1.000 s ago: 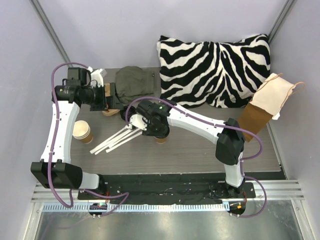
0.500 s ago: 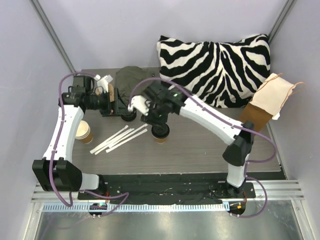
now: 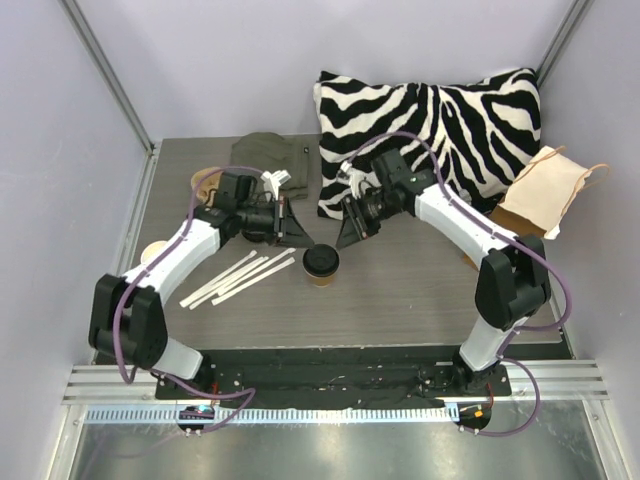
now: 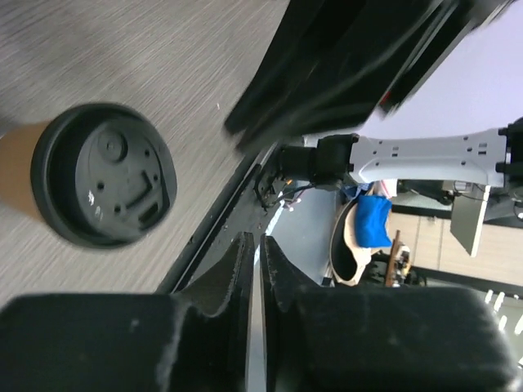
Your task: Pack the takeout coffee
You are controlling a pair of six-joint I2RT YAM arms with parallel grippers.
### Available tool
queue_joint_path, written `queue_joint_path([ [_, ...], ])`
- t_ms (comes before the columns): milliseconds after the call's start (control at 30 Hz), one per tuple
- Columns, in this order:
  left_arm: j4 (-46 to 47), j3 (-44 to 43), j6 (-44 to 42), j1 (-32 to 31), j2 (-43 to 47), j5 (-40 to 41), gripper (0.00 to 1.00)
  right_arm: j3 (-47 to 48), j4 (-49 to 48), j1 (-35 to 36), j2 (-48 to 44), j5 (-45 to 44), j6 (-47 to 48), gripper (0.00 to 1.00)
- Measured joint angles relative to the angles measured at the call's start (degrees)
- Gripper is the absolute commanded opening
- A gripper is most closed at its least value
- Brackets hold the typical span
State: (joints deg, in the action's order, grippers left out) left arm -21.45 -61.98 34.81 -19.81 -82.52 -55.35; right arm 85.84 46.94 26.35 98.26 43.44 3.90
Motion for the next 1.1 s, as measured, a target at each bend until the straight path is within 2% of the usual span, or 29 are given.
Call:
queue_joint_path([
  [100, 5.6, 0.7, 3.9, -2.0, -3.8, -0.3, 0.02, -8.9, -9.2, 0.7, -0.2, 4.5, -9.1, 0.20],
  [233, 9.6, 2.5, 7.3, -3.0, -6.7, -1.0, 0.00, -14.3, -17.2, 0.9, -0.7, 6.7, -16.5, 0.19],
  [633, 11.3, 4.9, 8.2, -3.0, -12.4, -1.2, 0.00, -23.5, -37.0, 0.8, -2.6, 9.2, -32.8, 0.18],
  [933, 10.1, 6.1, 6.7, -2.4, -15.3, -2.9, 0.00, -26.6, -39.9, 0.9, -0.1, 8.3, -35.7, 0.15],
  [1100, 10.1, 5.2, 6.9, -1.1, -18.9, -7.9, 0.00, -26.6, -40.6, 0.9, 0.5, 8.4, -35.7, 0.12],
])
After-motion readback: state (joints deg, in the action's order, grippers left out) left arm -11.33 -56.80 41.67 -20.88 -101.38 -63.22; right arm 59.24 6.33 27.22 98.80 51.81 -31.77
